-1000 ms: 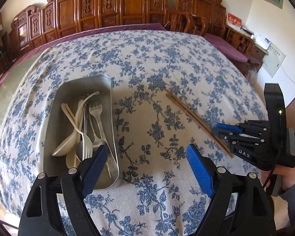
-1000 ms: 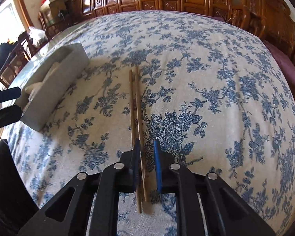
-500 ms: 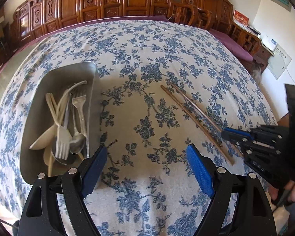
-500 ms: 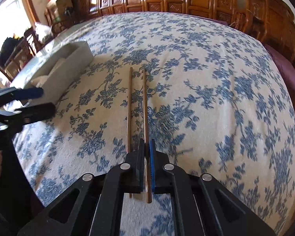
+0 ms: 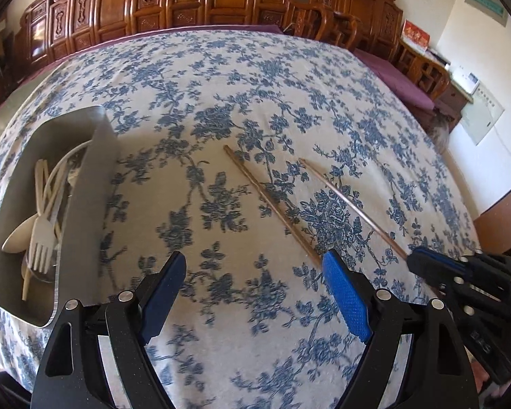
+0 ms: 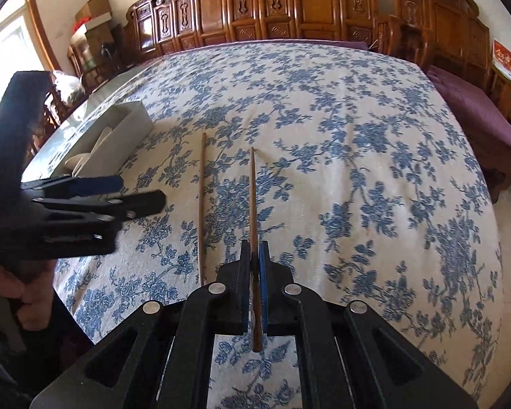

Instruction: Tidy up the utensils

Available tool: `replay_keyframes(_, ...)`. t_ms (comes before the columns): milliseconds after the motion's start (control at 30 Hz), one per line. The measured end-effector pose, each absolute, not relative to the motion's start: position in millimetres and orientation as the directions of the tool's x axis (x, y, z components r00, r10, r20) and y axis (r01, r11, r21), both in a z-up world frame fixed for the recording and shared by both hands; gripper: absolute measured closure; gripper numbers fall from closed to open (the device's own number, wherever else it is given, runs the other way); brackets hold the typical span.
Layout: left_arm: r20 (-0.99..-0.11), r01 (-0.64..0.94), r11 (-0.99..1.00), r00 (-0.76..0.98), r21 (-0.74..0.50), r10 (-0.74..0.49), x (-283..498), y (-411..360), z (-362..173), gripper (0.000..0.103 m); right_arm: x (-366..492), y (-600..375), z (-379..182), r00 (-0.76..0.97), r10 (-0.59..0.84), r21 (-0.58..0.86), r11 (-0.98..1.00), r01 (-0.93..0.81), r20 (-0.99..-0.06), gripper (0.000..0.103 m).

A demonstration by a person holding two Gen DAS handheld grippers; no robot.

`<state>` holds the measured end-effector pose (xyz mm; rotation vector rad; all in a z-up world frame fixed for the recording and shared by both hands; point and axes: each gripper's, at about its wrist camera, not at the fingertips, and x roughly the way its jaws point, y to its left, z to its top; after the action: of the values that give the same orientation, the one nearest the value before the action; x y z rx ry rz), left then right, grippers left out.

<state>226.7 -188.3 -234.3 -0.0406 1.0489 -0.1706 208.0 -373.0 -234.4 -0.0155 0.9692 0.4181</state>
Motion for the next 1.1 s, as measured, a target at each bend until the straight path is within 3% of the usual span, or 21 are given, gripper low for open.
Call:
replay_keyframes(167, -0.875, 0.108, 0.990, 0.465, -0.093, -0.133, 237.5, -201.1, -242.3, 0.025, 206.2, -381.7, -233.0, 0.506, 0.335, 0.181, 0.927, -0.328, -0.795, 0.097)
replay_keyframes(400, -0.892, 0.094, 0.993, 0.441, -0.067, -0.102, 253.1, -212.4, -251.4, 0.043, 205.4, -385.6, -232.0, 0.509, 0.333, 0.193, 0.932, -0.308, -0.793, 0.097)
replay_keyframes(567, -0.898, 0.119, 0.993, 0.433, -0.020, -0.070, 255.4, -220.2, -260.3, 0.047, 204.0, -389.1, -232.0, 0.508, 0.333, 0.208, 0.935, -0.288, -0.794, 0.097)
replay_keyframes(633, -0.898, 0.126, 0.992, 0.436, -0.004, -0.059, 253.2, -219.4, -259.7, 0.056, 201.1, -389.2, -230.9, 0.508, 0.334, 0.212, 0.935, -0.284, -0.794, 0.097)
replay_keyframes(733, -0.903, 0.132, 0.991, 0.427, 0.000, -0.057, 250.9, -211.7, -257.6, 0.077, 199.2, -387.2, -229.7, 0.508, 0.332, 0.207, 0.935, -0.289, -0.794, 0.097)
replay_keyframes(800, -0.907, 0.141, 0.990, 0.416, -0.002, -0.061, 249.5, -205.4, -257.1, 0.097, 197.4, -383.9, -227.9, 0.510, 0.332, 0.203, 0.935, -0.292, -0.794, 0.097)
replay_keyframes(1100, -0.920, 0.181, 0.983, 0.381, -0.027, -0.095, 235.2, -176.8, -251.4, 0.099, 195.1, -361.1, -217.7, 0.511, 0.334, 0.196, 0.932, -0.306, -0.792, 0.097)
